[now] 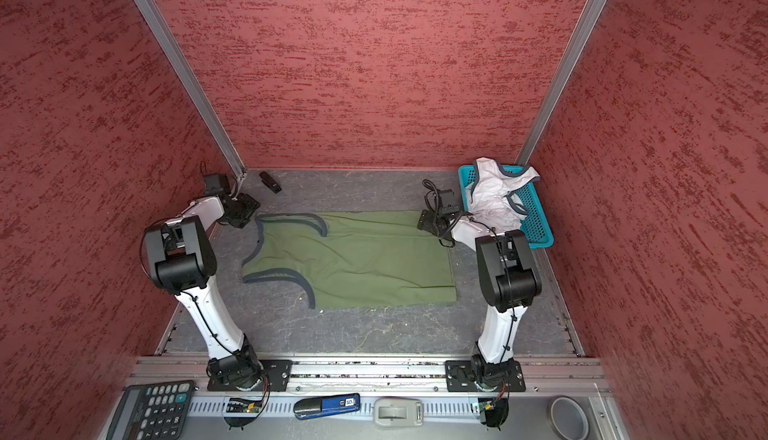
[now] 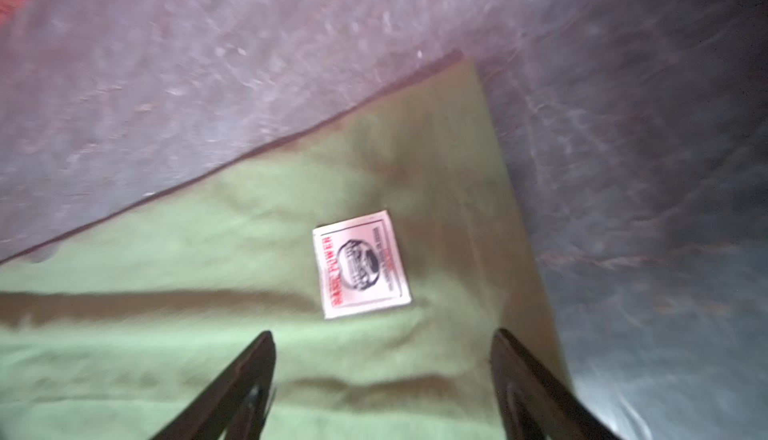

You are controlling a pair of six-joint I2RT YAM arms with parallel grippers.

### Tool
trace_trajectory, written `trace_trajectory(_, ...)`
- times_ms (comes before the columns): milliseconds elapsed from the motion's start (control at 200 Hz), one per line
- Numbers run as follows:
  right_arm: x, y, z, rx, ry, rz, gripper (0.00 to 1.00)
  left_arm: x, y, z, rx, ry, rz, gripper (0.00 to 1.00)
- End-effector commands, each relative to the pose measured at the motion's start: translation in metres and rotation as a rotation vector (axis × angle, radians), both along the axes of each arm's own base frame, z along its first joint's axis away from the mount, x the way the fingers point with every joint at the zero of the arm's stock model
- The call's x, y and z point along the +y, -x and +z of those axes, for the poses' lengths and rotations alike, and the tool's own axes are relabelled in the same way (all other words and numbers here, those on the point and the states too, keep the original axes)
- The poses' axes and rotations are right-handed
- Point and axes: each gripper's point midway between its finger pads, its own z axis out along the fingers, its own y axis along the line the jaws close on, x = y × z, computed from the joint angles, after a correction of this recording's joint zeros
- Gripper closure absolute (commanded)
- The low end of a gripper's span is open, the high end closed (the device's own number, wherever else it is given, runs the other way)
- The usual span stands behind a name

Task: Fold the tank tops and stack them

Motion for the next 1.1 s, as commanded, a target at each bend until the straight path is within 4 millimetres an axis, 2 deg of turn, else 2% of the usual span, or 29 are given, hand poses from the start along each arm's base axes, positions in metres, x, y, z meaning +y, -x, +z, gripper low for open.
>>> trace_trajectory(0,-0.003,0.019,0.024,-0.017,-0.006,0.014,0.15,-0.004,0.026,0.041,-0.01,-0.039,0.019,0.27)
trace_trajectory(60,-0.005,0.032,0.029,-0.019,-0.006,0.017,0.15,-0.01,0.04,0.051,-0.016,-0.044,0.021,0.25)
trace_trajectory(140,-0.006,0.052,0.029,-0.011,-0.017,0.027,0.16,-0.031,0.056,0.06,-0.034,-0.045,-0.01,0.25)
trace_trajectory(195,-0.005,0.067,0.025,0.002,-0.04,0.035,0.16,-0.053,0.066,0.061,-0.037,-0.045,-0.052,0.24)
trace_trajectory(265,0.002,0.084,0.019,0.021,-0.082,0.056,0.16,-0.092,0.075,0.059,-0.036,-0.059,-0.132,0.24)
trace_trajectory(366,0.009,0.106,0.002,0.071,-0.112,0.069,0.17,-0.148,0.091,0.043,-0.027,-0.047,-0.238,0.25)
trace_trajectory(381,0.011,0.108,0.008,0.053,-0.121,0.073,0.17,-0.156,0.094,0.04,-0.026,-0.046,-0.256,0.25)
trace_trajectory(416,0.014,0.115,0.005,0.058,-0.131,0.08,0.17,-0.173,0.1,0.032,-0.016,-0.043,-0.287,0.25)
trace_trajectory(506,0.015,0.133,-0.005,0.092,-0.138,0.064,0.18,-0.211,0.121,0.015,0.012,-0.03,-0.356,0.25)
trace_trajectory(581,0.01,0.15,-0.009,0.126,-0.121,0.039,0.19,-0.23,0.146,0.003,0.063,-0.043,-0.39,0.25)
trace_trajectory(696,-0.001,0.178,-0.006,0.147,-0.088,-0.001,0.2,-0.244,0.192,0.002,0.091,-0.096,-0.42,0.26)
trace_trajectory(866,-0.018,0.217,-0.007,0.199,-0.088,-0.109,0.22,-0.244,0.262,-0.012,0.179,-0.135,-0.414,0.31)
trace_trajectory(972,-0.029,0.234,-0.01,0.22,-0.09,-0.192,0.24,-0.247,0.284,-0.025,0.206,-0.118,-0.416,0.33)
trace_trajectory(1092,-0.039,0.246,-0.018,0.23,-0.13,-0.312,0.26,-0.251,0.288,-0.037,0.191,-0.095,-0.42,0.4)
